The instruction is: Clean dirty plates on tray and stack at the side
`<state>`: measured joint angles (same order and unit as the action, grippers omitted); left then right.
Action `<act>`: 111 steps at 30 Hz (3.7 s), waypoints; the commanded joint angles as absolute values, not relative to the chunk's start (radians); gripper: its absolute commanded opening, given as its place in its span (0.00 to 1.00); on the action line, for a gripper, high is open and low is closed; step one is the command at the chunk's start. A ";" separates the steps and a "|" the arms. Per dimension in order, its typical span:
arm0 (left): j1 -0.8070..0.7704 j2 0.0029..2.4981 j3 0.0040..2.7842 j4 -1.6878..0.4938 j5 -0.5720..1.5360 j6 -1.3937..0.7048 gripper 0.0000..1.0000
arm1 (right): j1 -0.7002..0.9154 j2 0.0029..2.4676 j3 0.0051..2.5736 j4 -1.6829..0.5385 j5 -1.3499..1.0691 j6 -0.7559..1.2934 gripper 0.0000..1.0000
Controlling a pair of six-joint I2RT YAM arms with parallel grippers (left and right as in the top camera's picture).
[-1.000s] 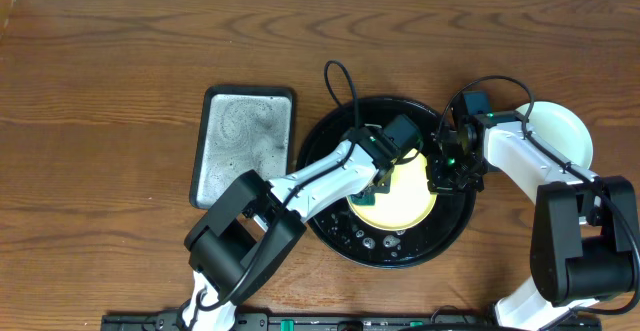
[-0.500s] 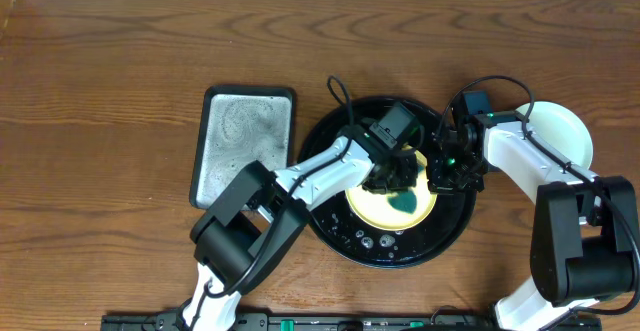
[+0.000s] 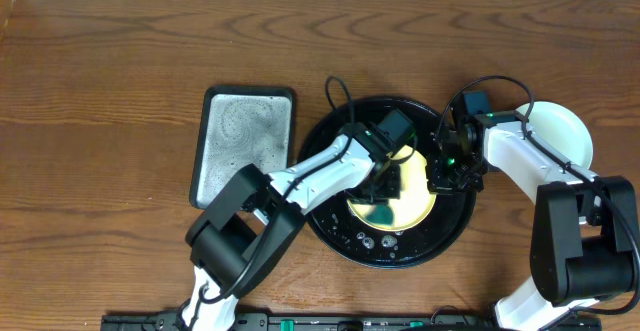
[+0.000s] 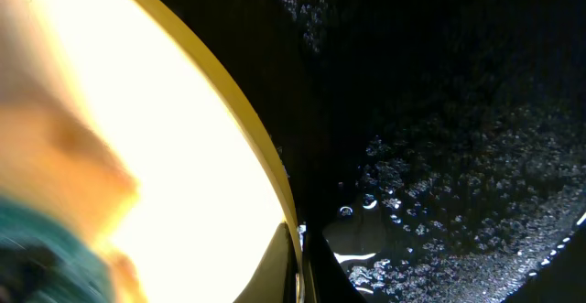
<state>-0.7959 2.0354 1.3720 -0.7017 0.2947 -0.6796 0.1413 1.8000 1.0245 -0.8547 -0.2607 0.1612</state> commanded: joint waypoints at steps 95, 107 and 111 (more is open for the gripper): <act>-0.091 1.704 1.346 -1.042 0.097 -0.397 0.83 | 1.116 1.132 1.019 -0.879 1.213 -0.069 0.01; -0.091 1.704 1.346 -1.042 0.097 -0.397 0.83 | 1.116 1.132 1.019 -0.879 1.213 -0.069 0.01; -0.091 1.704 1.346 -1.042 0.097 -0.397 0.83 | 1.116 1.132 1.019 -0.879 1.216 -0.069 0.01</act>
